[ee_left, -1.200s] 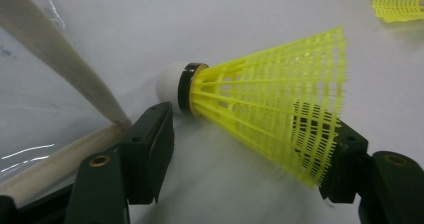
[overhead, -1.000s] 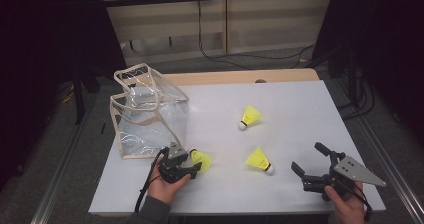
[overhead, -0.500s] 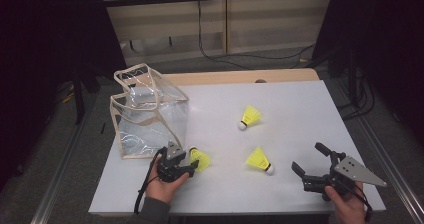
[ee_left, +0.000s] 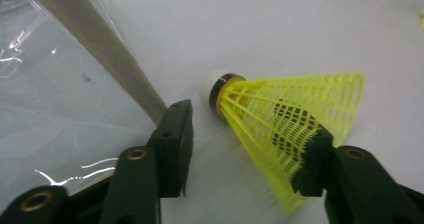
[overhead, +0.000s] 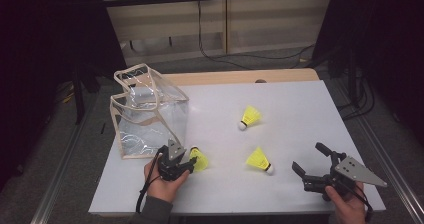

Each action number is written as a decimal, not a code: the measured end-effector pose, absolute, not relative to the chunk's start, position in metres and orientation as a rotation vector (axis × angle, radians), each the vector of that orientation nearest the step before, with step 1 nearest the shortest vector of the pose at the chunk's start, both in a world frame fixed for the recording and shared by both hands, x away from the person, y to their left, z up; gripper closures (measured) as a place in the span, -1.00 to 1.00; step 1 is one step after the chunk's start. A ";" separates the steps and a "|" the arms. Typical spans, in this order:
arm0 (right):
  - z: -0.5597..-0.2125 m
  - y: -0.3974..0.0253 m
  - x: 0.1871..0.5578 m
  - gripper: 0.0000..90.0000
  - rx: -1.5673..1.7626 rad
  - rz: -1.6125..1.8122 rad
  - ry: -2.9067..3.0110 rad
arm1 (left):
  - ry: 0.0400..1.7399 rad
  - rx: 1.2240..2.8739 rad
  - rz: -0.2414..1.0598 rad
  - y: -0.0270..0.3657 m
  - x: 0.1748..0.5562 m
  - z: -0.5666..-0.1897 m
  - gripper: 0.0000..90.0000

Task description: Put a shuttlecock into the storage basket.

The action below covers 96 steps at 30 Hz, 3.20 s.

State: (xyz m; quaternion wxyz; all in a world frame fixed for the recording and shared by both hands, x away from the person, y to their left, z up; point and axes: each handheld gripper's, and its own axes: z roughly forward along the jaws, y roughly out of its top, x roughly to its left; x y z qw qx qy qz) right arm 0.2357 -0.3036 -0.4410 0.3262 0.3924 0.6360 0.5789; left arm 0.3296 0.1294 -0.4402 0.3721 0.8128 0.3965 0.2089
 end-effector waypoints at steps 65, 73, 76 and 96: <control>-0.443 -0.308 0.236 -0.99 1.051 1.517 1.657 | 0.926 2.072 0.058 0.138 0.346 -0.401 0.83; -0.444 -0.307 0.237 -0.99 1.054 1.526 1.657 | 0.898 2.101 0.047 0.139 0.352 -0.385 0.83; -0.443 -0.307 0.237 -0.99 1.057 1.522 1.657 | 0.895 2.108 0.040 0.139 0.354 -0.380 0.83; -0.443 -0.308 0.237 -0.99 1.052 1.528 1.661 | 0.895 2.185 0.005 0.134 0.368 -0.354 0.83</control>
